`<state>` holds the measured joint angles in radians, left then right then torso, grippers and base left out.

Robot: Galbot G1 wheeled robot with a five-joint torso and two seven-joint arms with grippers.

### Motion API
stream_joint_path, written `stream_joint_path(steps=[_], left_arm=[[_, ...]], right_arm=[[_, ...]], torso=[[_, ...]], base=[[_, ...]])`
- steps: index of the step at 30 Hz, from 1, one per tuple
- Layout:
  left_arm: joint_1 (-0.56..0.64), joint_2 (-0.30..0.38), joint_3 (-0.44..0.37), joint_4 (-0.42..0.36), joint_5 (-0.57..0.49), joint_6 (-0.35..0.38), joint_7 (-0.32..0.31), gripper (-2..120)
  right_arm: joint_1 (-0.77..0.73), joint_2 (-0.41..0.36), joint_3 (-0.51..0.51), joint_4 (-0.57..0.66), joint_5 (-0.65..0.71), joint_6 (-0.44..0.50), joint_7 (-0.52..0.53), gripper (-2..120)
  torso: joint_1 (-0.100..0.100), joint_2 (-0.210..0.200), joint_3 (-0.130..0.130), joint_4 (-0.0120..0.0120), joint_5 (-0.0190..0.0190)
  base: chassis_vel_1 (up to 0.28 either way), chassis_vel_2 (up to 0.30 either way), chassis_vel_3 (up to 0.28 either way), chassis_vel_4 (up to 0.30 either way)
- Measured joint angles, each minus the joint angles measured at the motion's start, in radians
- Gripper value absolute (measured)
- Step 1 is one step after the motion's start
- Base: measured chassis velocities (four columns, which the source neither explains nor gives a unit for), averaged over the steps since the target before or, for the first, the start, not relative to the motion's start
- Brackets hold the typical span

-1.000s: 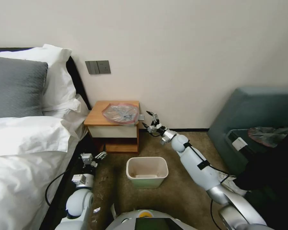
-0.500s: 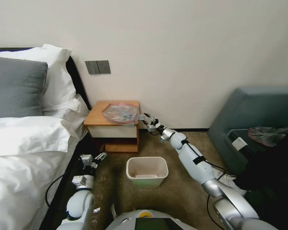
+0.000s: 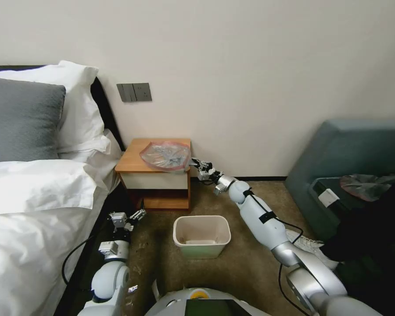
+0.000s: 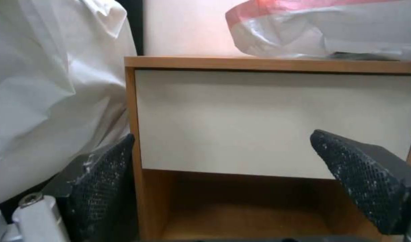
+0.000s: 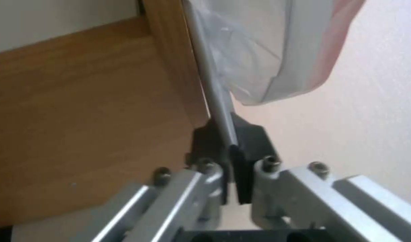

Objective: Pick up the garbage bag from the table and place it over the trash can.

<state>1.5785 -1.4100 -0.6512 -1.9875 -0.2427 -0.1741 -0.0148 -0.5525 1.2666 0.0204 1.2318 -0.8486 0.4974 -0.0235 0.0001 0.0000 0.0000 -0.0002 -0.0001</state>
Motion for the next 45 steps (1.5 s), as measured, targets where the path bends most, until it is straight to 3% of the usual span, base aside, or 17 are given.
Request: stream_joint_path(steps=[13,16,21,25,45], left_arm=[[0.001,0.001,0.007,0.004,0.012,-0.004,-0.001,100],[-0.003,0.000,-0.008,0.026,0.025,-0.019,-0.001,100],[-0.007,0.003,-0.029,0.044,0.025,-0.031,-0.001,100],[-0.015,0.010,-0.070,0.065,0.012,-0.042,-0.001,100],[-0.039,0.003,-0.130,0.094,-0.040,-0.042,-0.013,100]], right_arm=[[-0.021,-0.016,0.003,0.048,0.038,-0.021,-0.002,0],[-0.055,-0.044,-0.022,0.103,0.192,-0.095,-0.007,0],[-0.091,-0.073,-0.046,0.170,0.304,-0.160,-0.007,0],[-0.184,-0.111,-0.063,0.304,0.431,-0.198,0.013,0],[-0.570,-0.162,0.058,0.574,0.427,-0.161,-0.006,0]], torso=[[0.000,0.000,0.000,0.0003,0.0001],[0.000,0.000,0.000,0.0001,0.0001],[0.000,0.000,0.000,0.0000,-0.0001],[0.000,0.000,0.000,0.0001,0.0000],[0.000,0.000,0.000,0.0000,0.0001]], base=[[0.000,0.000,0.000,0.000],[0.000,0.000,0.000,0.000],[0.000,0.000,0.000,0.000],[0.000,0.000,0.000,0.000],[0.000,0.000,0.000,0.000]])
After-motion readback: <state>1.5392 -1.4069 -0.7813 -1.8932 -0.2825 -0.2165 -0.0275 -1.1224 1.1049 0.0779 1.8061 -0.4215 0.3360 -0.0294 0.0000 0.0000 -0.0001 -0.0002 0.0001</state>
